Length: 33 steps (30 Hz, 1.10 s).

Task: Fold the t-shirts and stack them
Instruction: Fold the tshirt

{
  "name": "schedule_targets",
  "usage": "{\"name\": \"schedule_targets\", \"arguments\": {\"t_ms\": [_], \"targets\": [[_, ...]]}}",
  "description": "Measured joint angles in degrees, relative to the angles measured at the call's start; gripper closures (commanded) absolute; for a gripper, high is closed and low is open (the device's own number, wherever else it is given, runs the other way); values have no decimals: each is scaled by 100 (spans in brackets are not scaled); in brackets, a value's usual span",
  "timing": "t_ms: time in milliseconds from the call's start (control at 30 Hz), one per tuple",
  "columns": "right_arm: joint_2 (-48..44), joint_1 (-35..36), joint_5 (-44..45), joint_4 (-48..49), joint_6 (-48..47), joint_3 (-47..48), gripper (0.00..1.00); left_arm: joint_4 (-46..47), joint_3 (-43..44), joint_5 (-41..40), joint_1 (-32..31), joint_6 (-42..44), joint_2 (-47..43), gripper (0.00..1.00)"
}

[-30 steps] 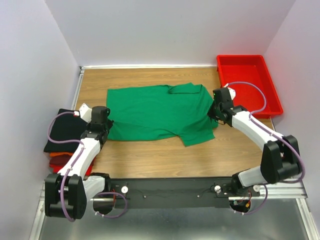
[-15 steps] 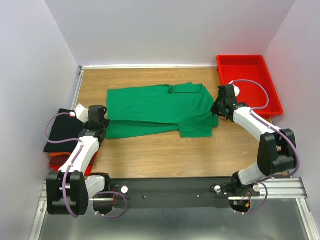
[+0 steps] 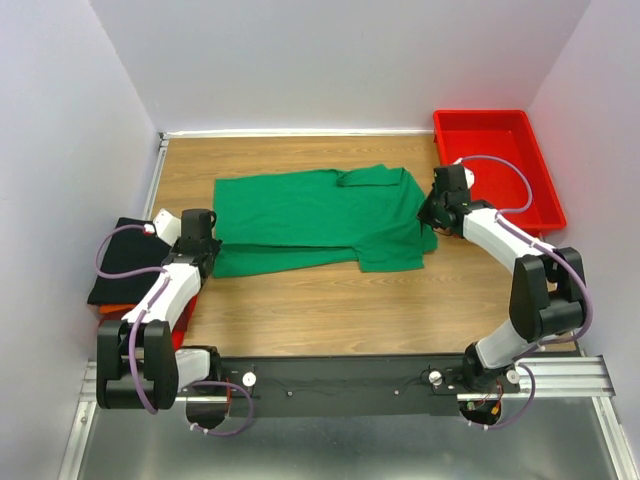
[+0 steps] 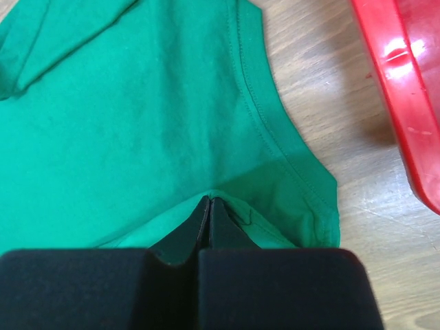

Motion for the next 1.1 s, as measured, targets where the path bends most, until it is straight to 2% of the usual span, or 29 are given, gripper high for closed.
{"name": "schedule_targets", "arguments": {"t_ms": [200, 333, 367, 433, 467, 533, 567, 600, 633, 833, 1033, 1100], "targets": [[109, -31, -37, 72, 2, 0, 97, 24, 212, -2, 0, -48, 166, 100], [175, -76, -83, 111, 4, 0, 91, 63, 365, 2, 122, -52, 339, 100], [199, -85, -98, 131, 4, 0, 85, 63, 404, 7, 146, -50, 391, 98], [245, -94, -136, 177, 9, 0, 77, 72, 461, 39, 173, -39, 476, 81], [275, -101, -146, 208, -2, 0, 66, 79, 514, 79, 195, -22, 538, 63], [310, -114, -164, 236, -24, 0, 52, 96, 586, 138, 236, 39, 612, 50], [332, -114, -186, 245, -55, 0, 39, 120, 623, 192, 278, 81, 632, 44], [341, -116, -205, 245, -59, 0, 33, 133, 660, 256, 317, 131, 640, 31], [341, -114, -225, 245, -90, 0, 27, 138, 680, 286, 339, 146, 640, 24], [151, -116, -330, 323, -197, -96, 26, 179, 713, 487, 376, 343, 258, 23], [-990, -114, -514, 433, -208, -1102, 37, 214, 411, 693, 376, 374, -619, 26], [-1379, -114, -579, 426, -190, -1550, 37, 232, 238, 802, 376, 374, -737, 26]]}}
